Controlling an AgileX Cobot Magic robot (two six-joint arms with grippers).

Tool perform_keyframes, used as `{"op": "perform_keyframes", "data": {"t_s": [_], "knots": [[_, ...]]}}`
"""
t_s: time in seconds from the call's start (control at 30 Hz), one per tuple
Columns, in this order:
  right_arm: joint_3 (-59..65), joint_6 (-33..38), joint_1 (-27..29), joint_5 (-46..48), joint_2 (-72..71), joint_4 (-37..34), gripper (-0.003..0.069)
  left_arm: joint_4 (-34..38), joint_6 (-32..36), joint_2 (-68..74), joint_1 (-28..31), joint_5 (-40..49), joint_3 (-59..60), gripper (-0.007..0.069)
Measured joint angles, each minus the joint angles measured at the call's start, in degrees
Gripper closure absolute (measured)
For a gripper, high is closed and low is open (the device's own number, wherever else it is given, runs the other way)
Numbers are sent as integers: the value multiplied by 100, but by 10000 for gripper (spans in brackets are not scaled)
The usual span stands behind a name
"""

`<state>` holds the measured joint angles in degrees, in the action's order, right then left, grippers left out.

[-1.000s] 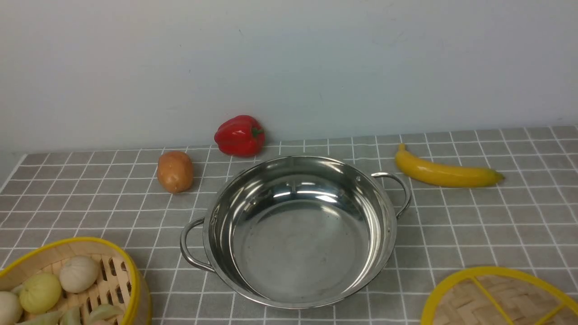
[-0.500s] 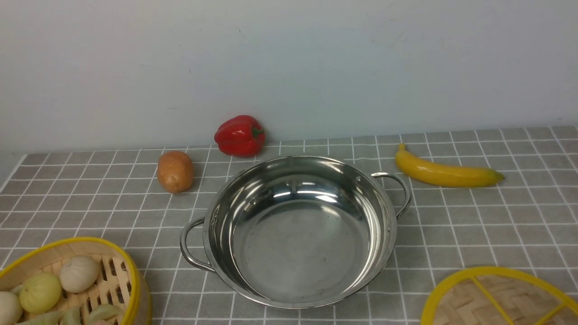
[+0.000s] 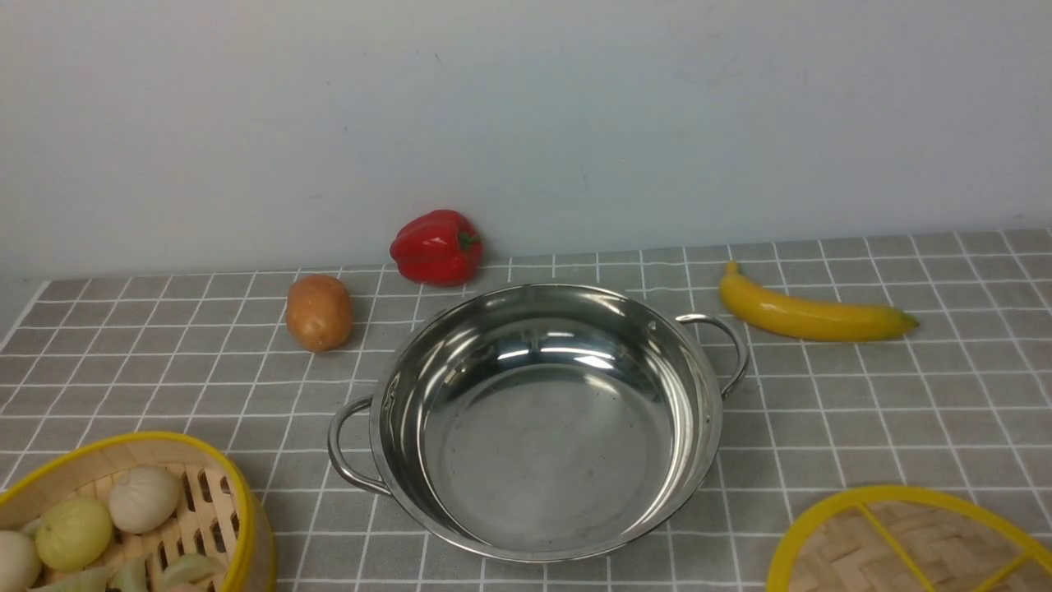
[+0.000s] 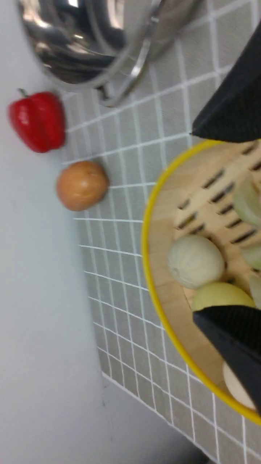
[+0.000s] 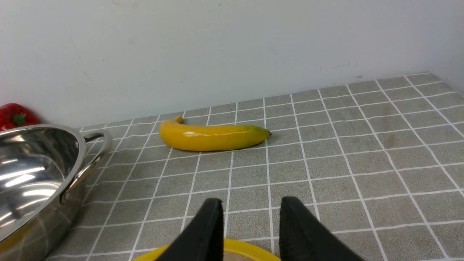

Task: Place the steamer in the pot on the grey tablecloth, and put the lid on the steamer.
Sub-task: 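Grasp the rim of the steamer basket holding the buns with the left gripper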

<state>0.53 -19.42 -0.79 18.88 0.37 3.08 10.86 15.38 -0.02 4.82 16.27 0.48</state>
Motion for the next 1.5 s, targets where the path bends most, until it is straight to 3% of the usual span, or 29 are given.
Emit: {"op": "perform_keyframes", "data": {"t_s": [0.17, 0.2, 0.3, 0.53, 0.63, 0.83, 1.0, 1.27, 1.33, 1.5], "knots": [[0, 0, 0, 0, 0, 0, 419, 1761, -506, 0, 0, -736, 0, 67], [0, 0, 0, 0, 0, 0, 419, 1761, -532, 0, 0, -755, 0, 67], [0, 0, 0, 0, 0, 0, 419, 2778, -717, 0, 0, -1013, 0, 67], [0, 0, 0, 0, 0, 0, 419, 3036, -701, 0, 0, -398, -147, 67], [0, 0, 0, 0, 0, 0, 419, 3052, -352, 0, 0, 14, -146, 67], [0, 0, 0, 0, 0, 0, 419, 3902, 43, 0, 0, 110, -152, 67], [0, 0, 0, 0, 0, 0, 419, 4481, 924, -4, 0, 708, -638, 67], [0, 0, 0, 0, 0, 0, 419, 4565, 1997, 94, 0, 2238, -2168, 67], [0, 0, 0, 0, 0, 0, 419, 4400, 2018, 272, 0, 2528, -2398, 67], [0, 0, 0, 0, 0, 0, 419, 3393, 2018, 1452, 0, 4296, -3299, 67]]}}
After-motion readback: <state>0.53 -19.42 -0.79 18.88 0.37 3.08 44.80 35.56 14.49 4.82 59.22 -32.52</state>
